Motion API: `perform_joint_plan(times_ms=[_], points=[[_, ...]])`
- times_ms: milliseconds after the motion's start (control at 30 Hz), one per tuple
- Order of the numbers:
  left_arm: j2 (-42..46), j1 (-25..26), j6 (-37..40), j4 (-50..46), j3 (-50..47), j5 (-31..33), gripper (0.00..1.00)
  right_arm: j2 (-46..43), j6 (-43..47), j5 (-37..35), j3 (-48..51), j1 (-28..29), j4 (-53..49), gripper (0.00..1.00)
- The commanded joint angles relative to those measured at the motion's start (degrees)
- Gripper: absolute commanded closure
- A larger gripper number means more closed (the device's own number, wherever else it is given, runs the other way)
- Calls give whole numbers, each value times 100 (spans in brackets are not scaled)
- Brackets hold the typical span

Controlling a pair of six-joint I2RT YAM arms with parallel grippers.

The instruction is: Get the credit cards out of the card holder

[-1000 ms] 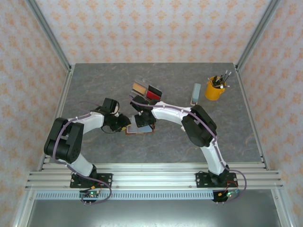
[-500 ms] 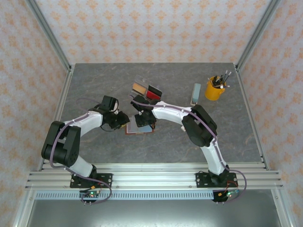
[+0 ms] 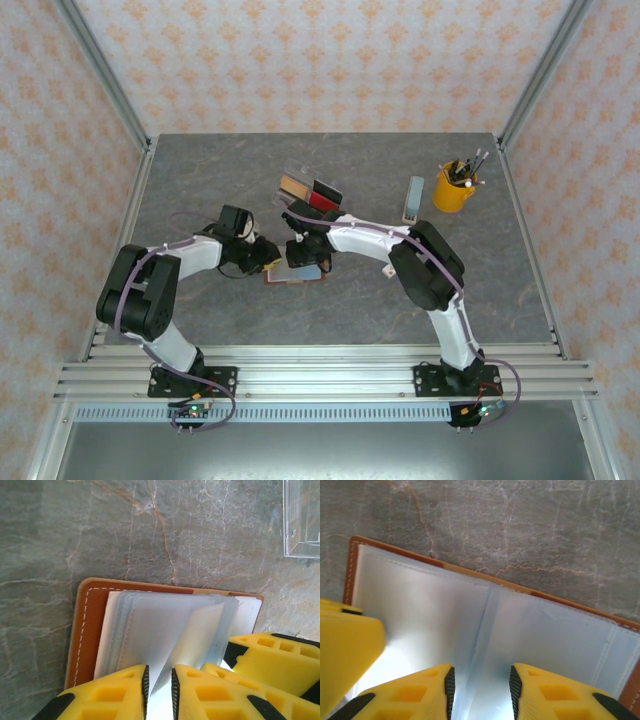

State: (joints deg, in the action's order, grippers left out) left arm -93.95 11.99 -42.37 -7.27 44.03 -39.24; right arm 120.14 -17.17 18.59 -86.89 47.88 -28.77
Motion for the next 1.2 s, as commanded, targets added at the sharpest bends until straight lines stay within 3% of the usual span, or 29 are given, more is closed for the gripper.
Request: perform_joint_plan(times_ms=[0,167,633,1000,1167], points=[[-81,60,-125,316,0,-329,76,-382,-184,468,260,-42,346,61],[-35,110,-318,682,-19,-642,75,-1044,-456,470,709,-127,883,57],[-378,807,-774,1353,477,-811,59,-2731,-818,-986,2511,-279,2394,50],[-875,859,-819,1132,700,-561,56,-2919,-860,-1204,2680,-305,2474,50],[-434,639,-768,931,504,-440,62,-2706,-798,-884,2489,-305,2386,51]])
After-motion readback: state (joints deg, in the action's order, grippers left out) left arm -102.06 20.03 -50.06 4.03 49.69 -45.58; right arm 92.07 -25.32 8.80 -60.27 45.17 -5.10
